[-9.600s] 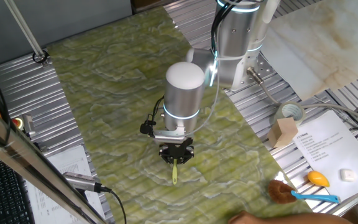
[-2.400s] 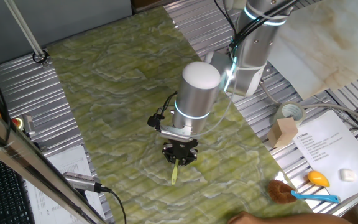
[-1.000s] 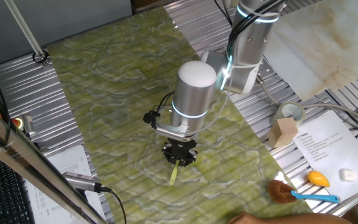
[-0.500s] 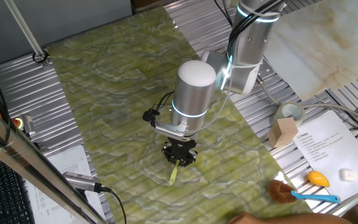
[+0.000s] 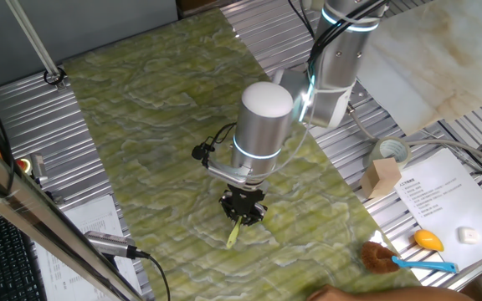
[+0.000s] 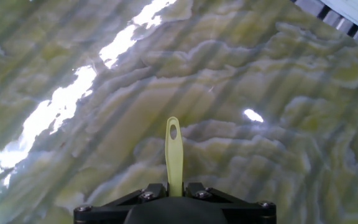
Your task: Scrub the table with a brush
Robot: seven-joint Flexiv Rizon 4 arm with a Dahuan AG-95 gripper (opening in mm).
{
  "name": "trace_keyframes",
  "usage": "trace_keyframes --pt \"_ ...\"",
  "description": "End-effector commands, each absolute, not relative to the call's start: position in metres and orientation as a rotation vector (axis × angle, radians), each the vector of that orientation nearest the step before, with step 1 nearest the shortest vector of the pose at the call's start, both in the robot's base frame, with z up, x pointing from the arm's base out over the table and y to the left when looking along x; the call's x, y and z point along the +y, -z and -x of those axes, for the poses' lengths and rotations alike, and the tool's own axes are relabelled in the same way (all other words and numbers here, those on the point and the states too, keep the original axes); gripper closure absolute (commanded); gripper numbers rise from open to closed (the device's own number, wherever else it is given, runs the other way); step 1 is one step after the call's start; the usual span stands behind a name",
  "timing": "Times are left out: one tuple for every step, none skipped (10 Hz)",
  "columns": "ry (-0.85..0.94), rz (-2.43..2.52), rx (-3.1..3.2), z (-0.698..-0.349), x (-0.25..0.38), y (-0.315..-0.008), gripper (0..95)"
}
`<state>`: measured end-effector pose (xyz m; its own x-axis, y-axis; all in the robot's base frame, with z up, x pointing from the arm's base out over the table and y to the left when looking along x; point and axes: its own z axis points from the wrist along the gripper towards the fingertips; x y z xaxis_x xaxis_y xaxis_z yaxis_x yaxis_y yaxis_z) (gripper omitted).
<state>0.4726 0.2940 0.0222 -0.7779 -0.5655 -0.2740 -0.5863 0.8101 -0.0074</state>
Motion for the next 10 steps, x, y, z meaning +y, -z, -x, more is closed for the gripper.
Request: trace_keyframes --pt "-0.115 0.819 2.749 -0.4725 0.2937 -0.0229 95.0" --pt "-0.117 0.804 2.752 -0.4725 0.2938 -0.023 95.0" --pt "-0.114 0.807 2.75 -0.4725 0.2938 -0.0231 95.0" --pt "-0.104 0.83 2.743 -0.4725 0.2938 -0.0231 95.0" --pt "-0.082 0.872 2.731 -0.4725 0.2938 -0.0231 95.0" --pt "-0.046 0.937 2.715 -0.4725 0.2937 -0.0231 95.0" --pt "-0.007 0.993 2.699 -0.4726 0.2935 -0.0232 95.0" --pt "0.038 1.065 2.674 -0.4726 0.2932 -0.0233 95.0" --pt "0.063 1.104 2.659 -0.4727 0.2931 -0.0233 95.0" --pt "0.082 1.132 2.647 -0.4727 0.2931 -0.0233 95.0"
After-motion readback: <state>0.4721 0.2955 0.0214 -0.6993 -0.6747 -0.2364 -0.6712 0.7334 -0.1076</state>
